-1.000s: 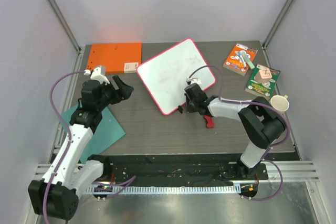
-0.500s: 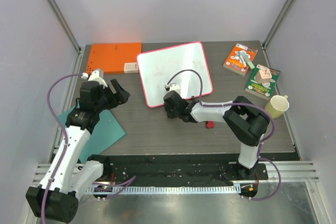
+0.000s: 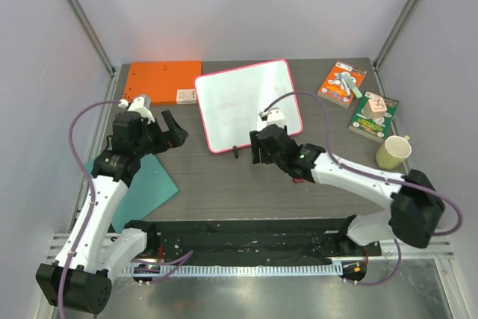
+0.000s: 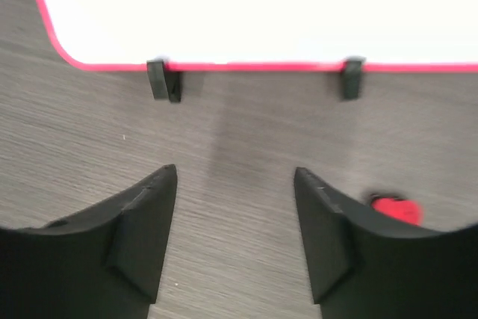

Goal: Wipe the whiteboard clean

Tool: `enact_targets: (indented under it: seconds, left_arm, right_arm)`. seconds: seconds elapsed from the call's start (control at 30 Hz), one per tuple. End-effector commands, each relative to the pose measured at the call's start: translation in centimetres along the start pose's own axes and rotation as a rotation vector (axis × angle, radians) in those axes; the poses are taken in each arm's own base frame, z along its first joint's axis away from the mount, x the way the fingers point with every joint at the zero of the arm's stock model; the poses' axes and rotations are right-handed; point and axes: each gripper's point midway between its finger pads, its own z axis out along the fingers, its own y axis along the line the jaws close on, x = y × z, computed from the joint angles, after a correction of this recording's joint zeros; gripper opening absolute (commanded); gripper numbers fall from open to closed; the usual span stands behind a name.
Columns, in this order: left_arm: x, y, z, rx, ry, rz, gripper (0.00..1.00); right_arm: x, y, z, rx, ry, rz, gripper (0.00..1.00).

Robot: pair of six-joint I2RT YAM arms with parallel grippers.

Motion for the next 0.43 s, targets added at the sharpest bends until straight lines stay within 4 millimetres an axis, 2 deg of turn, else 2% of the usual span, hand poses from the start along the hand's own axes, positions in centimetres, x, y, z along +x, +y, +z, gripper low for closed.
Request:
enact_targets:
  seconds: [0.0,0.07,0.1,0.13,0.2,0.23,0.27,0.3,0.33,0.37,0.4]
  left_arm:
    - [-0.4,-1.0,0.7,0.051,0.002,0.022,1.00]
    - [-0.3,-1.1,0.8,0.064,-0.005,0.028,1.00]
    - [-0.4,-1.0,0.8,0.062,-0.011,0.027,1.00]
    - [-0.4,-0.9,0.8,0.058,-0.018,0.028,1.00]
    - [-0.9,-1.0,0.3,0.061,-0.045,0.035,1.00]
    - [-1.1,-1.2,0.1,0.068,-0.057,0.043,1.00]
    - [-1.1,-1.3,-0.1,0.078,-0.066,0.051,1.00]
    - [-1.4,-1.6,-0.2,0.095,-0.081,0.061,1.00]
    - [-1.4,-1.7,-0.2,0.105,-0.085,0.064,1.00]
    - [-1.3,-1.8,-0.2,0.114,-0.084,0.064,1.00]
    - [-1.3,-1.9,-0.2,0.116,-0.088,0.060,1.00]
  right_arm:
    - [-4.2,-3.5,-3.7,0.101,-0.141,0.008,0.85]
    - [-4.8,-4.8,-4.0,0.113,-0.154,0.034,0.99]
    - [-4.9,-5.4,-4.3,0.104,-0.159,0.052,1.00]
    - [-5.4,-7.4,-4.0,0.135,-0.163,0.079,1.00]
    - [-5.6,-8.9,-4.1,0.129,-0.177,0.102,1.00]
    - [-6.0,-11.4,-3.9,0.176,-0.191,0.131,1.00]
    - [-6.5,-12.0,-3.8,0.162,-0.212,0.153,1.00]
    - [-6.1,-13.5,-3.5,0.180,-0.209,0.174,1.00]
    - [-6.5,-15.6,-3.6,0.211,-0.231,0.218,1.00]
    - [-7.3,-16.3,-3.5,0.201,-0.269,0.240,1.00]
    - [-6.6,-17.2,-3.1,0.211,-0.269,0.256,1.00]
